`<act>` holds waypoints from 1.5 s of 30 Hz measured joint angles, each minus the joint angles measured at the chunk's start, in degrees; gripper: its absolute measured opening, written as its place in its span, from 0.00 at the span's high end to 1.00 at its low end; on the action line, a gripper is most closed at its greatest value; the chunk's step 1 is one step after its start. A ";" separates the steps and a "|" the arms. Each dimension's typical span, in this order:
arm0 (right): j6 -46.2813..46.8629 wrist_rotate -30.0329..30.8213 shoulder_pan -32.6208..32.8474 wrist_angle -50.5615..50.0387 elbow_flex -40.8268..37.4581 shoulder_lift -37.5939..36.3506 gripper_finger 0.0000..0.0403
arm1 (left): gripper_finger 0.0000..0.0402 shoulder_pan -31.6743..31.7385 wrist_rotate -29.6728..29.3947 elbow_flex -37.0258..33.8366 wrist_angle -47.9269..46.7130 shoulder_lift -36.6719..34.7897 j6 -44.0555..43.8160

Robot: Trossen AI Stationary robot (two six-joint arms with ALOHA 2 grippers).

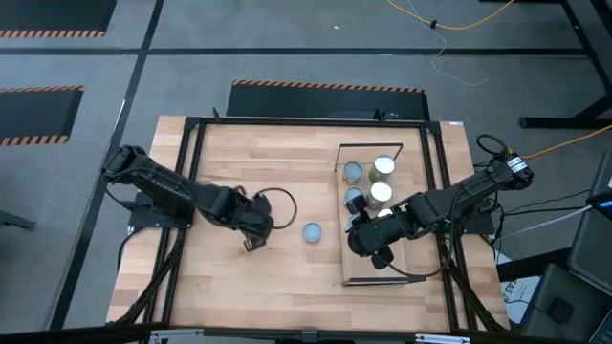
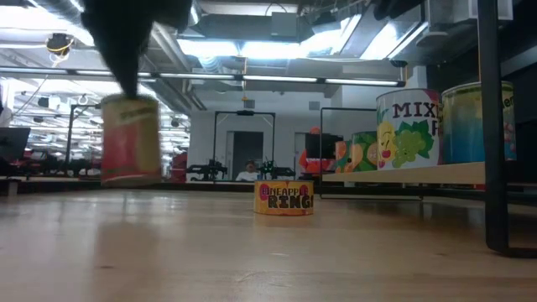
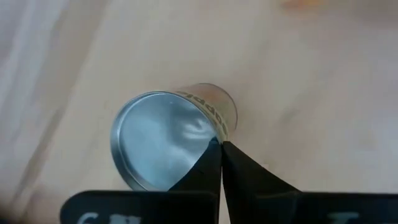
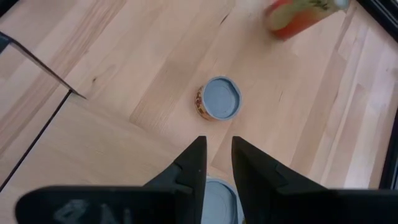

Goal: Pick and place cans onto a shelf
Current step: Put the canned pineapple on the shelf

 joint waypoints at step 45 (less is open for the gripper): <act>-7.32 -10.92 -8.59 18.41 -0.04 0.61 0.80 | 1.00 -13.62 4.38 0.84 15.34 7.14 19.28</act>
